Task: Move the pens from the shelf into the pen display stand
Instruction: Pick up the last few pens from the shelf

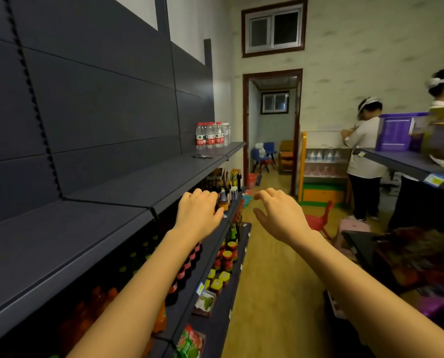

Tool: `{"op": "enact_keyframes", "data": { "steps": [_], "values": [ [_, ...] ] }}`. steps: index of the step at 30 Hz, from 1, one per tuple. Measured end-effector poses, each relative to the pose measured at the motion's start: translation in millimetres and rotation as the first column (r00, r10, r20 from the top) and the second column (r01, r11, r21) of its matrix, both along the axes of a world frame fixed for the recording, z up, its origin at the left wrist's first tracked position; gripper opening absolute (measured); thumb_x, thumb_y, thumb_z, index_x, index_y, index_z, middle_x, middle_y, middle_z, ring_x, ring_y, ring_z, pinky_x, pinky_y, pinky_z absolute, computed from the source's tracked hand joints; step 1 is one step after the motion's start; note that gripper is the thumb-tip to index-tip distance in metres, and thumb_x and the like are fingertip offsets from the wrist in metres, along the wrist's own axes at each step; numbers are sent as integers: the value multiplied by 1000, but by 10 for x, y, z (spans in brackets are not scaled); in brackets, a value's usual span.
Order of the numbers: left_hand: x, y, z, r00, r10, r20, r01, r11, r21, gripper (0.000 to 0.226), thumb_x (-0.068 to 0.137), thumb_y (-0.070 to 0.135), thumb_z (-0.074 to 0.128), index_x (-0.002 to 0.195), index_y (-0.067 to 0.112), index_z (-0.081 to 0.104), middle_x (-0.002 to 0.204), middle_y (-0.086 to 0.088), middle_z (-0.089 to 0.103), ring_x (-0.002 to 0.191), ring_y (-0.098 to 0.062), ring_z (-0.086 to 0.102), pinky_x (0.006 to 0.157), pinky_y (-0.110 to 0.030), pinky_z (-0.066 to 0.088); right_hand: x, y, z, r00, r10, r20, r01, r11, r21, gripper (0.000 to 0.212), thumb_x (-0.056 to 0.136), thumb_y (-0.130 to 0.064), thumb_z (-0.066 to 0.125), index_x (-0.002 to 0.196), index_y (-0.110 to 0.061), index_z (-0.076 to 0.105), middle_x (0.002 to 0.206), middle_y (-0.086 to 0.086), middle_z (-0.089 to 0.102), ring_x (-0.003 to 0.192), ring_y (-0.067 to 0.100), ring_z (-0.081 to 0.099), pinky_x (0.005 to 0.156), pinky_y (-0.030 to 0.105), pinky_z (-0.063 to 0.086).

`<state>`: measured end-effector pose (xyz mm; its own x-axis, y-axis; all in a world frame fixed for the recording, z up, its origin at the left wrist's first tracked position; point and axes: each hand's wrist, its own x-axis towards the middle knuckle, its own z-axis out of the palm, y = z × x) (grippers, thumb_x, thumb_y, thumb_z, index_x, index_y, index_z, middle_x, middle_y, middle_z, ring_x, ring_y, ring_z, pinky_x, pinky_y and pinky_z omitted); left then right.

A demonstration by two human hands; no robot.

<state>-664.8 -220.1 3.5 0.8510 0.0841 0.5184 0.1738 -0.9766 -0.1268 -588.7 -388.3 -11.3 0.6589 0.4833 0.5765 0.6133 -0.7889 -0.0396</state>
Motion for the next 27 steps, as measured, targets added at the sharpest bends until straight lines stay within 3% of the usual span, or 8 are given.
{"op": "enact_keyframes", "data": {
  "steps": [27],
  "values": [
    [4587,922,-76,1000,-8,2,8,1000,17,35,99,43,36,109,15,54,110,-1,61,108,-20,51,88,-32,35,4446,814,-48,1000,-22,-18,21,1000,-21,36,96,-37,49,129,-23,49,126,-2,56,113,18,53,88,29,49]
  ]
}}
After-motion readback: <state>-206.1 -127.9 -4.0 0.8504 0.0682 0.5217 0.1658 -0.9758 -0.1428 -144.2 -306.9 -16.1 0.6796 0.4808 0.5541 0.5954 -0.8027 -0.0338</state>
